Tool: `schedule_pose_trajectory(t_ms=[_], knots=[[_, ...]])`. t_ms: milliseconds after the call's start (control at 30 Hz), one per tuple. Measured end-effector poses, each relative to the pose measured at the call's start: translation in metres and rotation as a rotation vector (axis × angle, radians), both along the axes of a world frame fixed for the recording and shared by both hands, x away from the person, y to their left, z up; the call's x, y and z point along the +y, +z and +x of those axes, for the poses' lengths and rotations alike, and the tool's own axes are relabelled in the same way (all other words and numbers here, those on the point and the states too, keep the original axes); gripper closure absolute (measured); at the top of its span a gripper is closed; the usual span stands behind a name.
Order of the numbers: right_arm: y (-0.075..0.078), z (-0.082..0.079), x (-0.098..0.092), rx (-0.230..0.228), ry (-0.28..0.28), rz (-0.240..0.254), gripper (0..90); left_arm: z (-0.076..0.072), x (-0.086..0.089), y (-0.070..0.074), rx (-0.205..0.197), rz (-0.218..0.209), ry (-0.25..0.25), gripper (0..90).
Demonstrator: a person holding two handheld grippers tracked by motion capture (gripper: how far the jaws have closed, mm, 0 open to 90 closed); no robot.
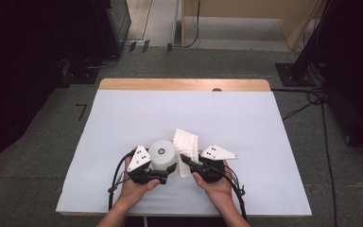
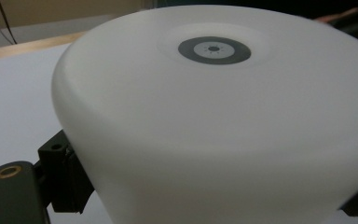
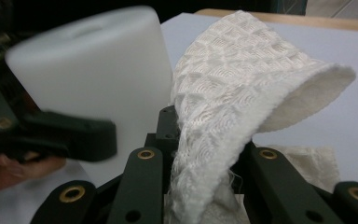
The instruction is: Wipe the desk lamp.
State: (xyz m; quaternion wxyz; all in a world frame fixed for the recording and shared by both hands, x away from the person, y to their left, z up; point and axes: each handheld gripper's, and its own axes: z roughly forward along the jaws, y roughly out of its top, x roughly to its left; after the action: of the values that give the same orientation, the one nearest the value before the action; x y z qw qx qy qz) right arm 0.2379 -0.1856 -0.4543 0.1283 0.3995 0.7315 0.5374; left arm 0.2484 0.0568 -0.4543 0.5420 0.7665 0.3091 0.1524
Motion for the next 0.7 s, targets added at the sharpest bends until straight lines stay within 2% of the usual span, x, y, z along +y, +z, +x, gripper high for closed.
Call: schedule_pose_trajectory(t_ms=[67,167,233,300,400,533,633,700], knots=[[-0.008,0.001,0.002,0.023,0.004,-0.01,74.0,-0.002,0.0,0.001,-0.005,0.003,0.008,8.4],[-0.016,0.005,0.003,0.05,0.001,-0.016,74.0,-0.005,-0.006,-0.001,-0.016,0.042,0.028,8.4],[-0.017,0.007,0.002,0.046,-0.006,-0.013,73.9,-0.005,-0.009,-0.002,-0.013,0.039,0.033,8.3],[-0.016,0.006,0.001,0.044,-0.012,-0.005,73.9,-0.005,-0.011,-0.002,-0.017,0.031,0.037,8.3],[-0.014,0.002,0.001,0.043,-0.036,0.009,73.9,-0.004,-0.013,-0.002,-0.001,0.012,0.041,8.4],[-0.01,0.001,0.001,0.04,-0.036,-0.037,74.0,-0.007,-0.017,-0.003,0.007,0.022,0.031,8.4],[0.001,0.0,-0.003,0.025,-0.035,-0.015,73.9,-0.009,-0.018,0.0,0.007,-0.01,0.02,8.4],[0.004,-0.001,-0.003,0.015,-0.038,-0.016,73.9,-0.009,-0.017,0.002,0.007,-0.016,0.02,8.4]])
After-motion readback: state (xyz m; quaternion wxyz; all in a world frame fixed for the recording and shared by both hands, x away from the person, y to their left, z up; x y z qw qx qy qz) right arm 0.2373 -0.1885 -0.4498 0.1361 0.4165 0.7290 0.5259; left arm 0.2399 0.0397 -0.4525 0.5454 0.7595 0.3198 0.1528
